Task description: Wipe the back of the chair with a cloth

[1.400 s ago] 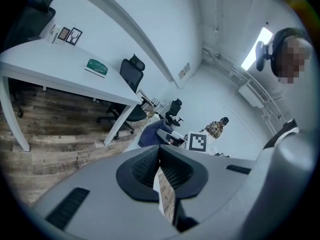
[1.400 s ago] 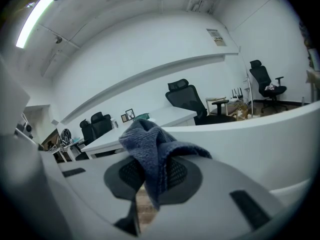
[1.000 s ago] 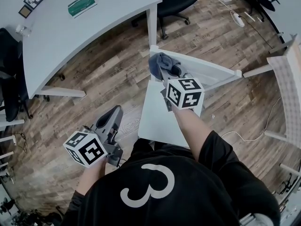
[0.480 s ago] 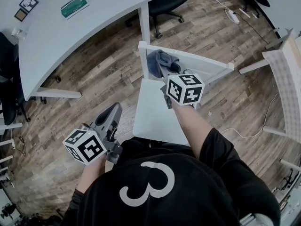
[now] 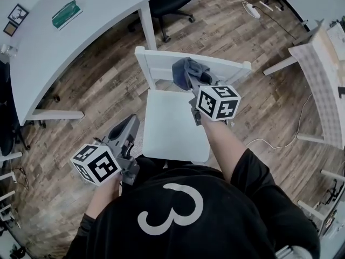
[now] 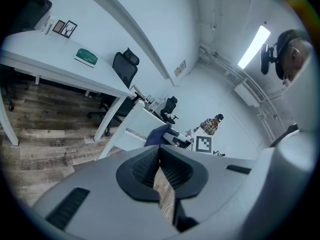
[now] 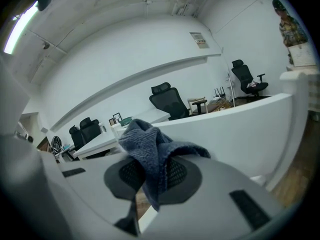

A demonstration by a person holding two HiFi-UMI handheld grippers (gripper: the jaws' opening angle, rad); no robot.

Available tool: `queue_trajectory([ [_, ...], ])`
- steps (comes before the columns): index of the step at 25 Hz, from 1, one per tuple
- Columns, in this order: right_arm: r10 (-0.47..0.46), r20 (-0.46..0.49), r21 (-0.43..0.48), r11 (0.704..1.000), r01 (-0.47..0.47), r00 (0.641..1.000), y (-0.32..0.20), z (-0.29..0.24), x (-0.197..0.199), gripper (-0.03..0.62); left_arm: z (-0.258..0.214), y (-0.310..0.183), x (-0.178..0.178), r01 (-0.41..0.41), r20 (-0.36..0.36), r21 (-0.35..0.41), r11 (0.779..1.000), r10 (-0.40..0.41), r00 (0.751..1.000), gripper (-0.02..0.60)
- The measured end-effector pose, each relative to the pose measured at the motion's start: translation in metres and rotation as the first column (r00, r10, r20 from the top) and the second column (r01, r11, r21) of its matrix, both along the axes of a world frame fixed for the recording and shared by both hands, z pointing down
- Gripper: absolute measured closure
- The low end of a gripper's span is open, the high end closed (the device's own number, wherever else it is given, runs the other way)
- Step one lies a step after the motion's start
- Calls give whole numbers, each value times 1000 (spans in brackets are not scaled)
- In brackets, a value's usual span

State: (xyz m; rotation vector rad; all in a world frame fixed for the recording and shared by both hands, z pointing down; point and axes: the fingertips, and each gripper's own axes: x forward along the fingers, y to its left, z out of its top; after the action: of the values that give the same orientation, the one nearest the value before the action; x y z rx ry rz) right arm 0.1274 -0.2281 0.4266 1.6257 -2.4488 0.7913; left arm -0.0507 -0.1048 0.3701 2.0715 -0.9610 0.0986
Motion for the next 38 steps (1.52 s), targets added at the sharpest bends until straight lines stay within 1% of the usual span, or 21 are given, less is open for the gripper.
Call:
queue_trajectory([
  [9,75,-3,-5,997,-75,997,18,0,61,545,-3,-1,55,-112,4,23,993,111,994,568],
  [15,135,6,-17,991,-135,991,29,1,105,545,-3,-2,67,-129,5,21,991,129,992,568],
  [20,147,15,-23,989,-147,989,37,1,131,545,-5,4,75,-157,10,25,987,156,988,568],
  [26,218,107,-30,976,-216,970,42,-1,149,545,-7,6,76,-158,7,35,987,157,988,568],
  [29,233,143,-36,973,-230,962,44,-1,153,545,-7,9,75,-157,11,39,987,156,988,568],
  [33,236,157,-44,972,-232,959,45,-1,154,545,-8,10,72,-147,13,44,988,147,989,568],
  [36,235,139,-40,972,-232,962,46,-2,153,545,-7,13,70,-139,10,42,989,139,990,568],
  [38,212,123,-28,977,-210,969,49,-6,146,546,-6,14,68,-132,5,40,990,132,991,568],
])
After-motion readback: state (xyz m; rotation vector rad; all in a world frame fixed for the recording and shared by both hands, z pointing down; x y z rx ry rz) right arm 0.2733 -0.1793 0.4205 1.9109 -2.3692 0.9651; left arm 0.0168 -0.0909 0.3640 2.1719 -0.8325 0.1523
